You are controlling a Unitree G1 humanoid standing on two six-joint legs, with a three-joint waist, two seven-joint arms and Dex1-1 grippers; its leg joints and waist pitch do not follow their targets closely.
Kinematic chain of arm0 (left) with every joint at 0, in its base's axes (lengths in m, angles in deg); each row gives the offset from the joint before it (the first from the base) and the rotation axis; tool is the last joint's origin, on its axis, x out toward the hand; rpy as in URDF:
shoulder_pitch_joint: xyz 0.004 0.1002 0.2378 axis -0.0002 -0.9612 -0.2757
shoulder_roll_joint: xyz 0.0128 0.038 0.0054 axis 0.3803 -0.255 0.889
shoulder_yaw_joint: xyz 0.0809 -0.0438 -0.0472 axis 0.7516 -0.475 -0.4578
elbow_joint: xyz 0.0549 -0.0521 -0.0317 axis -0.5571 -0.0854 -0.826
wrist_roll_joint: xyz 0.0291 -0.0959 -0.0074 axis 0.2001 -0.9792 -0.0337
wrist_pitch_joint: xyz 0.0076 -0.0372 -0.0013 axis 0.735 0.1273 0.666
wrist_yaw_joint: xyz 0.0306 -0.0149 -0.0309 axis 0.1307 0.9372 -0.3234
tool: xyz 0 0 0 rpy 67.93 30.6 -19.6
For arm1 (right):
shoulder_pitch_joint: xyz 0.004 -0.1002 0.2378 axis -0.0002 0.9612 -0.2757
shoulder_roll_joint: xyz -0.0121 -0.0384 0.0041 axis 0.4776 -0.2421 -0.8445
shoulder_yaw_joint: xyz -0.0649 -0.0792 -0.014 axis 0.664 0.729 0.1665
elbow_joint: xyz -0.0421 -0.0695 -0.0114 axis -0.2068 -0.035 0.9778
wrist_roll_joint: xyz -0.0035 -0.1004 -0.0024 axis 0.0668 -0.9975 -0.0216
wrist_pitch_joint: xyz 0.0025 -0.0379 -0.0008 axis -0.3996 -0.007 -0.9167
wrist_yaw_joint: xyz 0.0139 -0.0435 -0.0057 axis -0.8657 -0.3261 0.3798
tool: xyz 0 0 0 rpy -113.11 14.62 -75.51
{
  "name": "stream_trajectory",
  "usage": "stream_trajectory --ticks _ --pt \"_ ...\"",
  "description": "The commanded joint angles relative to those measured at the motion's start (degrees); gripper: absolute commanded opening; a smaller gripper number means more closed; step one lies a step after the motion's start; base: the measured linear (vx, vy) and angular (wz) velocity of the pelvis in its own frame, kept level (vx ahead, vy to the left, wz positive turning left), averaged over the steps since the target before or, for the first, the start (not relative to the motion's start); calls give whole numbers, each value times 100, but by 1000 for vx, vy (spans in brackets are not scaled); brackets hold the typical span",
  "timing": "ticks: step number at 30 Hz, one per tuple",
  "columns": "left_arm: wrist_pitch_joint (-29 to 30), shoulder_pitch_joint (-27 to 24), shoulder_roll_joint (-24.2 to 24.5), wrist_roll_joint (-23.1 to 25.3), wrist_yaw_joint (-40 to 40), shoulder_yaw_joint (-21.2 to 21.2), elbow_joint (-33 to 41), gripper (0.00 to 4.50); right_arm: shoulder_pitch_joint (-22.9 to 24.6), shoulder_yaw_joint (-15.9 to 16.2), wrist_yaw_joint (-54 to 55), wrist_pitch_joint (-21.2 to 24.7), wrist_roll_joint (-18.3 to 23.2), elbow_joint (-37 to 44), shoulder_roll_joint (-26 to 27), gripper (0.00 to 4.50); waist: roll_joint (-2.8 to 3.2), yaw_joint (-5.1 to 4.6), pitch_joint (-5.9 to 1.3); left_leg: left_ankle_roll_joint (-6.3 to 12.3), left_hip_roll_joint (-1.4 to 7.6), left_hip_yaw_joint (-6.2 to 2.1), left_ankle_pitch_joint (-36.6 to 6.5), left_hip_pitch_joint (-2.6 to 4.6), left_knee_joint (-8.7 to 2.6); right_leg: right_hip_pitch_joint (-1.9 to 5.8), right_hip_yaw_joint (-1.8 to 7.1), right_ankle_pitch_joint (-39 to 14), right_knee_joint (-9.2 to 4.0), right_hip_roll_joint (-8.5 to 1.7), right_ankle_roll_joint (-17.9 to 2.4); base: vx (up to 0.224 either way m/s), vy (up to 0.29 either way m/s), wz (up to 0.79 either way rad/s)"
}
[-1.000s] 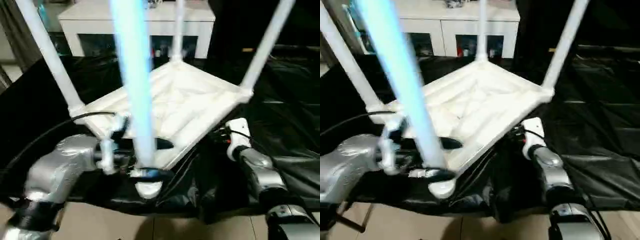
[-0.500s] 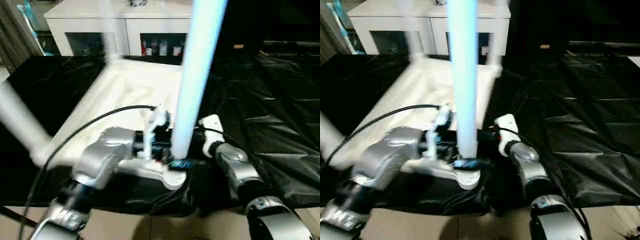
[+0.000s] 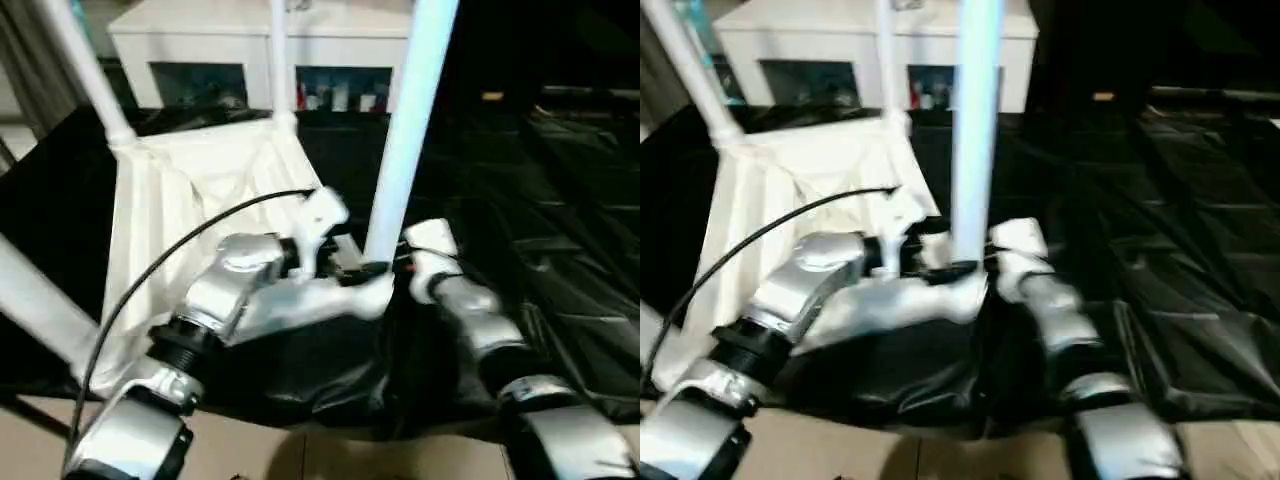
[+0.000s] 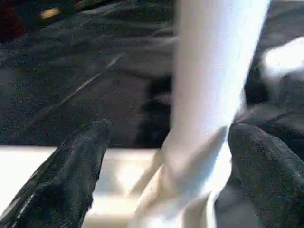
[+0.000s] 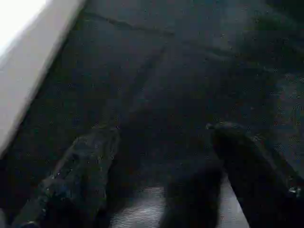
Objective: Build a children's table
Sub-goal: Rotate table base, then rotate leg to tighten
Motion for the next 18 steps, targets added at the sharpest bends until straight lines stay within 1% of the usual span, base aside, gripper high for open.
stream_trajectory --ticks 1,2,3,4,6,7,8,9,10,11,12,14,15,16,17,18 --pt "-179 145 -14 75 0 -59 -93 442 -139 -83 97 -65 52 -68 -18 366 -78 46 -460 372 40 -13 -831 54 -338 336 148 -411 -323 -184 -1429 0 0 0" --pt "-182 148 -4 -25 73 -163 -99 442 -149 -193 119 -103 152 -34 -120 366 -85 67 -477 433 50 -16 -696 47 -327 353 147 -156 -284 -193 -1496 0 0 0" --pt "-182 148 -4 -25 73 -163 -99 442 -149 -193 119 -103 152 -34 -120 366 -91 69 -480 477 48 -9 -632 45 -319 354 146 -23 -270 -189 -1540 0 0 0" --pt "-193 144 -16 -124 193 -247 -102 442 -154 -249 78 -149 206 -15 -180 366 -101 97 -496 623 40 3 -483 37 -290 355 149 289 -241 -191 -1632 0 0 0" --pt "67 39 -60 -382 355 -371 115 442 -103 -267 -80 -212 214 66 -285 366 -115 144 -501 722 42 13 -390 31 -272 354 144 412 -222 -195 -1706 0 0 0" --pt "125 14 -61 -398 359 -373 147 442 -86 -261 -139 -220 212 91 -310 366 -121 151 -499 738 44 17 -378 24 -267 354 141 437 -215 -194 -1723 0 0 0" --pt "383 -102 -47 -390 326 -332 260 442 -5 -216 -452 -250 198 216 -426 366 -127 163 -492 786 54 23 -403 20 -259 352 136 435 -211 -188 -1736 0 0 0" --pt "539 -174 -53 -289 188 -261 263 442 47 -179 -613 -211 179 285 -509 366 -146 172 -480 809 59 21 -439 12 -260 352 133 366 -220 -194 -1724 0 0 0" --pt "633 -255 -95 -110 -43 -185 182 442 99 -117 -777 -137 120 349 -632 366 -153 188 -466 818 66 22 -510 21 -262 341 129 172 -239 -189 -1682 0 0 0" --pt "620 -300 -125 4 -181 -128 155 442 116 -83 -836 -105 78 366 -704 366 -159 202 -452 797 74 23 -608 24 -266 334 134 -39 -263 -189 -1613 0 0 0" --pt "648 -360 -173 32 -212 -99 156 442 130 -53 -900 -77 53 385 -783 366 -150 208 -448 741 79 14 -689 30 -277 330 135 -254 -291 -197 -1551 0 0 0" --pt "823 -468 -247 19 -218 -51 225 442 151 6 -1004 -4 2 413 -921 366 -146 226 -442 638 82 16 -789 49 -286 314 139 -440 -315 -197 -1528 0 0 0" --pt "929 -511 -278 9 -211 -40 263 426 158 31 -1048 30 -29 418 -979 366 -152 229 -440 613 82 14 -809 46 -289 314 137 -478 -320 -193 -1522 0 0 0" --pt "1115 -579 -321 -16 -207 5 365 426 174 76 -1110 39 -86 425 -1070 366 -160 245 -442 576 78 14 -838 45 -288 312 141 -519 -323 -195 -1512 0 0 0" --pt "1287 -665 -346 30 -188 123 478 426 201 163 -1206 -5 -197 433 -1192 366 -96 257 -432 506 82 0 -911 45 -296 307 141 -600 -335 -210 -1493 0 0 0" --pt "1308 -676 -349 39 -187 140 492 426 205 175 -1219 -12 -213 435 -1208 366 -120 245 -429 485 86 1 -953 45 -301 308 133 -625 -345 -200 -1479 0 0 0"
